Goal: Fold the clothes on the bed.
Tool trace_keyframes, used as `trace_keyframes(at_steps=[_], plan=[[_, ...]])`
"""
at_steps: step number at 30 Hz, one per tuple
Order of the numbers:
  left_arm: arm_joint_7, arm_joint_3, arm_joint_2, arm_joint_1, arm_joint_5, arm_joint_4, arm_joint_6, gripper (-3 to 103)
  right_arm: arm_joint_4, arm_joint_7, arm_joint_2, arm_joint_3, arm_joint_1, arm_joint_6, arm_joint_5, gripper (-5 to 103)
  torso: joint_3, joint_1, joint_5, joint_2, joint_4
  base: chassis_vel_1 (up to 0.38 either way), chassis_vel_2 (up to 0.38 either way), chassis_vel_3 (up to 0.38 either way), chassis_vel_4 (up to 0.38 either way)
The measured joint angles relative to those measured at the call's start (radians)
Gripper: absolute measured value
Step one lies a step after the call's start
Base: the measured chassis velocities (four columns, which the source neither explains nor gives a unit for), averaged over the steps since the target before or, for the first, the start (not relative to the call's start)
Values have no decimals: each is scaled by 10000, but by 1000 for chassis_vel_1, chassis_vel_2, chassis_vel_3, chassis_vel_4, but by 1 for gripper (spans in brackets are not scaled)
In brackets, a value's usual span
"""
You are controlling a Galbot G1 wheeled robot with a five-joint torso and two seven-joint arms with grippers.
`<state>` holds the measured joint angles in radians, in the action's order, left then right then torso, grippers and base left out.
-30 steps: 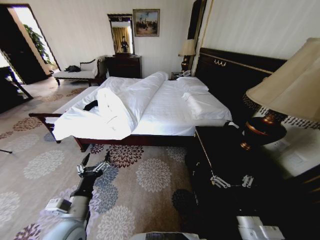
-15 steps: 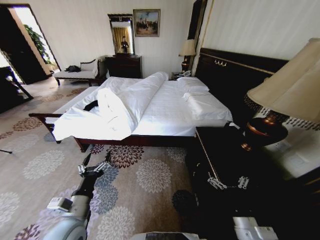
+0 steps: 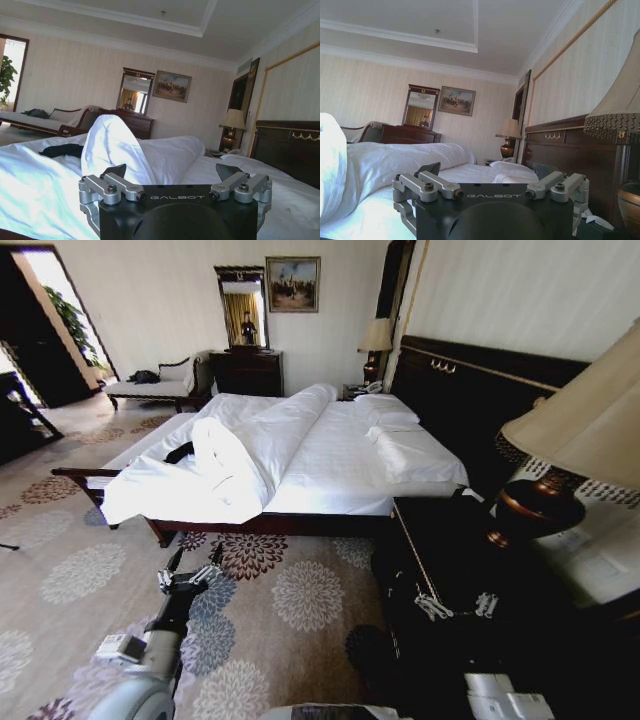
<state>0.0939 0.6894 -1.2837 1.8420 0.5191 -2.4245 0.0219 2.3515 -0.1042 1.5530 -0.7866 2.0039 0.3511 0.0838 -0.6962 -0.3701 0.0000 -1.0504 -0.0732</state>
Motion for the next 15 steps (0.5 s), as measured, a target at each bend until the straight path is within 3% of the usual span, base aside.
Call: trace_keyframes(at_steps=[15], plan=[[3,-6,-29,0,-11,23,32,100,-90,-26,34,25,-80,57,-13,100,1,3,0,-1,0,-61,68,59,-64]])
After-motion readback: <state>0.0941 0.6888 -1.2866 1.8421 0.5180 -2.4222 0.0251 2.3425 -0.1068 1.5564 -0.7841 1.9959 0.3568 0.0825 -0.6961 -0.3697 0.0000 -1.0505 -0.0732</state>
